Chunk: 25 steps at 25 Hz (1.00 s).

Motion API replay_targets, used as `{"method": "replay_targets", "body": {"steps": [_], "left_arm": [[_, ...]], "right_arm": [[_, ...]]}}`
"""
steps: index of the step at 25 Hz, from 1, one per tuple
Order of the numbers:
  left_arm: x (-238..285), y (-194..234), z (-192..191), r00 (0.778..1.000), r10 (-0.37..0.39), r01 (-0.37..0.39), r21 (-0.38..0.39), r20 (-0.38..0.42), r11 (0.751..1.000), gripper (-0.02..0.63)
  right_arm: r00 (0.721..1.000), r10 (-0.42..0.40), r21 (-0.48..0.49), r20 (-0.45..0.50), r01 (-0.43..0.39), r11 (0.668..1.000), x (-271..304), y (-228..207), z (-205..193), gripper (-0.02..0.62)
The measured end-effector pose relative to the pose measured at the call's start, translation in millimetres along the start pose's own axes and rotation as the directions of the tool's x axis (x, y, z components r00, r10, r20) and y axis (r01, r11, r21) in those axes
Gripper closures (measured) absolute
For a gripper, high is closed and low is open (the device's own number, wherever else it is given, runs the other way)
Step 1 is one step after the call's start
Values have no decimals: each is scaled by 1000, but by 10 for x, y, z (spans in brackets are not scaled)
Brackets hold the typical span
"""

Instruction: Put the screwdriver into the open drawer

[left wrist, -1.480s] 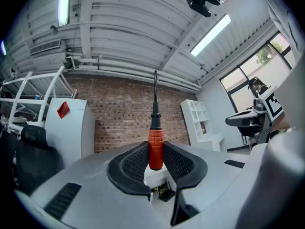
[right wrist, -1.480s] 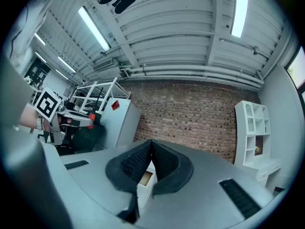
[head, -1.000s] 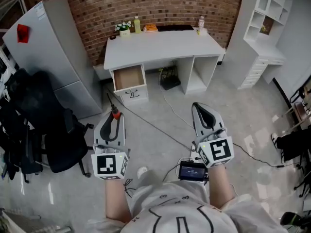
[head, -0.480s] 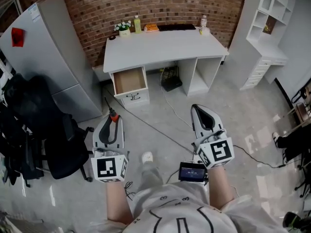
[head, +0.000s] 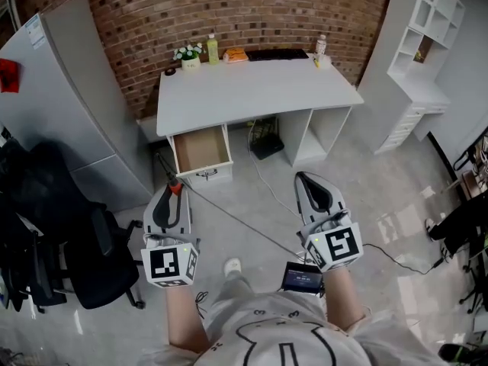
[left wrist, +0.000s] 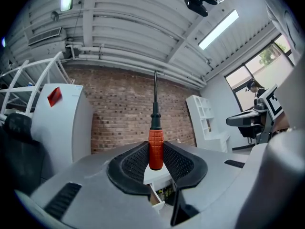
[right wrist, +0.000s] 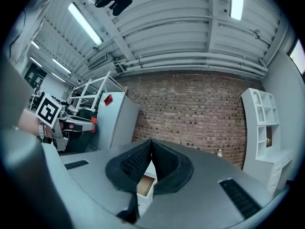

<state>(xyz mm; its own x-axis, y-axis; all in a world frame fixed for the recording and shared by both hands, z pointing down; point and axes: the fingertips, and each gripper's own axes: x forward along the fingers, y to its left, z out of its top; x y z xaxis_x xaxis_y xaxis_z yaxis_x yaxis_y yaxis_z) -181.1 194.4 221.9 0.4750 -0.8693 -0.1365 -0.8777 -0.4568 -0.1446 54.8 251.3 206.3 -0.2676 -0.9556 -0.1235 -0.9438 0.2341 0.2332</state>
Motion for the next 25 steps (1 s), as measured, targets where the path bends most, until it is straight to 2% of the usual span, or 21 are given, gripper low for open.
{"method": "replay_targets", "body": {"steps": [13, 19, 25], "left_arm": [[1331, 1005, -492, 998, -35, 34, -8, -59, 999, 509], [1713, 1283, -659, 997, -45, 44, -24, -66, 999, 509], [1974, 1351, -861, 993, -59, 54, -43, -99, 998, 509]], "right_arm": [[997, -18, 23, -70, 20, 1000, 1694, -115, -407, 577], [994, -44, 11, -98, 45, 999, 2103, -216, -543, 577], [988, -51, 9, -143, 53, 999, 2306, -343, -722, 577]]}}
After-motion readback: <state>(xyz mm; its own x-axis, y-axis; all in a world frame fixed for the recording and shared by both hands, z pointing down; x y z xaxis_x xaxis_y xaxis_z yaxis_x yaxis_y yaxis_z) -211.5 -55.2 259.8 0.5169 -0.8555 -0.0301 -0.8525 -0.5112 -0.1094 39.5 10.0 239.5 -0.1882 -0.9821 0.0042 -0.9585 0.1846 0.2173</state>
